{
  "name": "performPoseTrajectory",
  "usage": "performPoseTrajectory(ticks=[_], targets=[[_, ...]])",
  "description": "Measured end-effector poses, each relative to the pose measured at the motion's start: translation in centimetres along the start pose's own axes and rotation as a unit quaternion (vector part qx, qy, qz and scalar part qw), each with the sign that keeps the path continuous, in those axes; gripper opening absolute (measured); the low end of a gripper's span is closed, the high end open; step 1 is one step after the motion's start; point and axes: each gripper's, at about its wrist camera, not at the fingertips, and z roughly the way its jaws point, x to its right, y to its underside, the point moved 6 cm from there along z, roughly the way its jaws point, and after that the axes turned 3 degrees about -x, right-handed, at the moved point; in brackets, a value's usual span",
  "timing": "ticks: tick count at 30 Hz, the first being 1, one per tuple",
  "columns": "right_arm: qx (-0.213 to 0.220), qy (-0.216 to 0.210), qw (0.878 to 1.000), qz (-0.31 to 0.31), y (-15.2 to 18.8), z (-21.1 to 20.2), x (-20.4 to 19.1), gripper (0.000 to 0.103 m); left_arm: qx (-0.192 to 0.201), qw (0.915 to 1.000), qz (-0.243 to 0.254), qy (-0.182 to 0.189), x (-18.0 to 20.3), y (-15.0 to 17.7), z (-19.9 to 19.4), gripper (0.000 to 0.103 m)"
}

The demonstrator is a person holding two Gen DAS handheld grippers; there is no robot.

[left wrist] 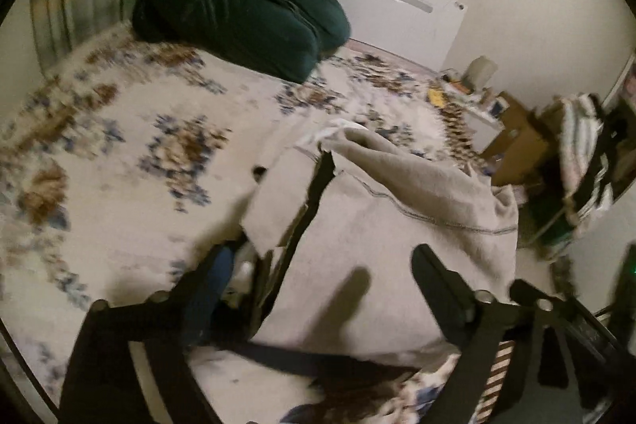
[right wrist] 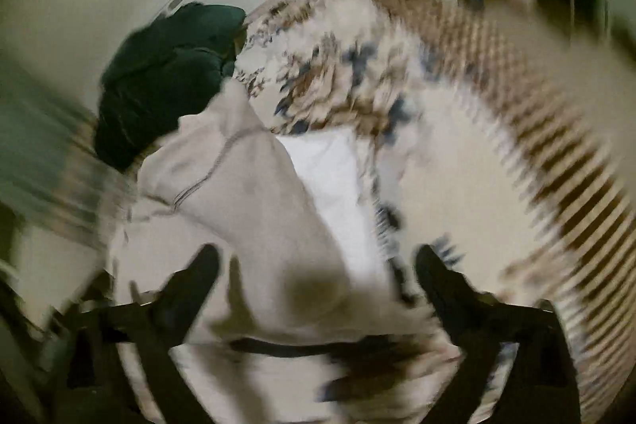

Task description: Fold small clothes

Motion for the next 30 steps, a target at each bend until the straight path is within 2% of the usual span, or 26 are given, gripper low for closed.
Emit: performPoseTrajectory(ticks=[3, 8, 12, 21, 30], targets=[[0.023, 0.059, 0.995, -0.073, 1.2, -3.4, -1.4, 0.103, 0.008, 0.9996, 0.022, -0.018, 0.2, 0.2, -2.5, 0.1], [0.058, 0.101, 0.985, -0.124, 3.8, -9.1, -2.7, 0.103, 0.02, 0.9966, 0.055, -0.057, 0.2, 1.6, -7.8, 0.1], [0.084, 0.112, 0.982, -0.13, 6.4, -15.9, -3.7, 0.103, 0.024, 0.9938, 0.085, -0.067, 0.3, 3.1, -13.0, 0.1], [0.138, 0.112, 0.977, -0.119, 13.1, -33.7, -6.7, 0.103, 0.056, 0.9868, 0.14, -0.058, 1.6, 6.2, -25.4, 0.1], [0.18, 0.105, 0.967, -0.146, 20.3, -48.2, -9.1, 0.103, 0.093, 0.9833, 0.149, -0.048, 2.4, 9.0, -35.2, 0.1]])
